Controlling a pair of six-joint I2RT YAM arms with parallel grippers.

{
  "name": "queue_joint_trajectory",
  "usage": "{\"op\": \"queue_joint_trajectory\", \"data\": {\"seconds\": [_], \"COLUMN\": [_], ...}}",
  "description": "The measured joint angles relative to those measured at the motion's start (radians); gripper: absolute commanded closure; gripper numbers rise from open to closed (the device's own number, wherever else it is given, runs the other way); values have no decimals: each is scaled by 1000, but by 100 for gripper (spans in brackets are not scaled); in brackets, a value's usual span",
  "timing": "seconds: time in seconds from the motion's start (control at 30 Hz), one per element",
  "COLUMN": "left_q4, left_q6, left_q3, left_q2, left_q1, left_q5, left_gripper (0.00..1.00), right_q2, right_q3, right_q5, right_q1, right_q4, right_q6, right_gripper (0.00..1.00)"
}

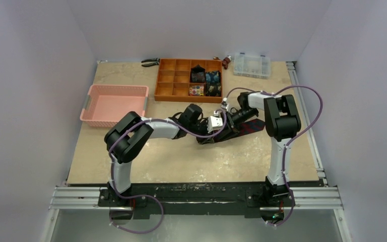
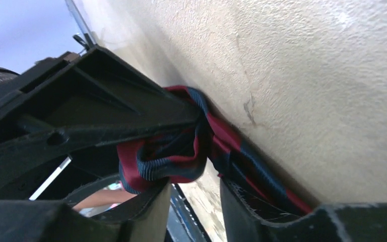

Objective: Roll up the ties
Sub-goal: Roll the tie at the center of the board.

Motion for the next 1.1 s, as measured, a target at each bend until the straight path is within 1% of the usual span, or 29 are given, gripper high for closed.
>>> {"op": "queue_joint_trajectory", "data": {"seconds": [0.07, 0.17, 0.2, 0.23, 0.3, 0.43, 0.5, 0.57, 0.6, 0.63, 0.73, 0.8, 1.0, 1.03, 1.1], "left_q4": [-47, -109, -127, -150, -196, -278, -308, -326, -332, -336, -347, -356, -380, -382, -386], "left_q6": [5, 13, 15, 16, 20, 24, 26, 29, 33, 36, 43, 45, 45, 46, 47], "left_q3": [21, 51, 60, 71, 94, 150, 170, 180, 184, 187, 192, 198, 216, 217, 220], "left_q2": [0, 0, 0, 0, 1, 18, 24, 27, 27, 27, 29, 31, 38, 39, 40], "left_q1": [-3, -6, -6, -6, -6, -10, -15, -20, -22, -23, -28, -28, -29, -29, -29], "left_q5": [-24, -61, -69, -79, -96, -117, -128, -134, -137, -140, -144, -146, -148, -148, -148], "left_gripper": [95, 95, 95, 95, 95, 94, 94, 94, 94, 93, 92, 92, 92, 92, 92], "right_q2": [-23, -56, -70, -82, -110, -134, -123, -100, -87, -75, -48, -34, -21, -21, -21], "right_q3": [5, 19, 20, 20, 20, 24, 28, 39, 42, 44, 45, 49, 60, 60, 60], "right_q5": [18, 58, 66, 71, 72, 53, 34, 23, 18, 17, 17, 10, -20, -23, -31], "right_q1": [-2, -6, -7, -8, -10, -10, -6, -1, 0, 3, 6, 6, 4, 4, 4], "right_q4": [-16, -30, -35, -38, -36, -23, -10, 3, 12, 24, 41, 39, 43, 43, 45], "right_q6": [-19, -58, -71, -79, -90, -79, -63, -42, -35, -26, -9, -3, 10, 13, 16], "right_gripper": [47, 31, 27, 26, 27, 39, 45, 53, 55, 55, 48, 46, 48, 46, 38]}}
